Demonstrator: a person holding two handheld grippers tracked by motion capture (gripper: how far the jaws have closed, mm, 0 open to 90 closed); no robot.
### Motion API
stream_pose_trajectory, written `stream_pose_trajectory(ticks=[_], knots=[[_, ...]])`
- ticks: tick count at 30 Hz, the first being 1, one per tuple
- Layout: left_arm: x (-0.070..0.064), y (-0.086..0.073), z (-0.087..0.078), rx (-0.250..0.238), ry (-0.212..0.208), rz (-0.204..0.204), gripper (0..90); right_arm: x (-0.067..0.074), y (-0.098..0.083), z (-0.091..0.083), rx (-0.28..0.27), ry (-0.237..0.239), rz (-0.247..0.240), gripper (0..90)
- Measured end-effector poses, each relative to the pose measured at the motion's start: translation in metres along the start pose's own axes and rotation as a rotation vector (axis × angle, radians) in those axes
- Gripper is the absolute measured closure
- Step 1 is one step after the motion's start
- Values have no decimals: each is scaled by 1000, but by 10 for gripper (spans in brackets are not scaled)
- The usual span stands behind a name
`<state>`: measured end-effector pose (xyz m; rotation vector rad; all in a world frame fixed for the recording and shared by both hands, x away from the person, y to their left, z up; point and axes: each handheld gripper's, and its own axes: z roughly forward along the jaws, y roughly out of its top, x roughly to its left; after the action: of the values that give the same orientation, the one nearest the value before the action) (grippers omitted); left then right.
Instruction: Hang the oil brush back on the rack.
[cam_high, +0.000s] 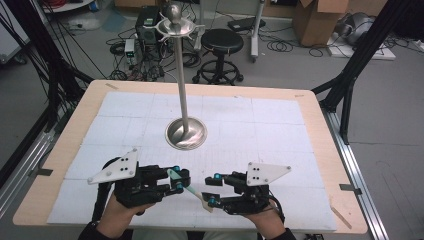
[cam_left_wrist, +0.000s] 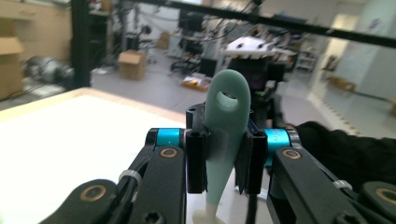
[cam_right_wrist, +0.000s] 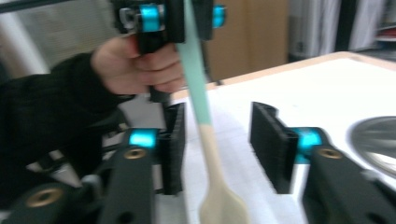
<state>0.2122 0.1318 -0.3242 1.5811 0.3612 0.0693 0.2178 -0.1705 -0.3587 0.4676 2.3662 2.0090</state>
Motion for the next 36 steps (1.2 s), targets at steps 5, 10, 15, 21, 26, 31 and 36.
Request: stream_pose_trajectory(ticks=[5,10,15,21,26,31,36], knots=[[-1,2,1,29,53,10,765,6,2,3,17,-96,-45,433],[-4,4,4,65,118,33,764,19,6,18,69,-127,-113,430],[-6,5,4,59,137,22,764,26,7,30,99,-153,-164,440],[-5,5,6,64,178,7,764,29,8,36,102,-201,-188,480],[-5,5,11,77,188,2,763,29,7,42,116,-251,-211,549],[-6,4,15,73,198,-8,764,32,6,48,141,-301,-240,630],[-7,3,19,85,201,-14,764,35,5,50,133,-347,-274,706]])
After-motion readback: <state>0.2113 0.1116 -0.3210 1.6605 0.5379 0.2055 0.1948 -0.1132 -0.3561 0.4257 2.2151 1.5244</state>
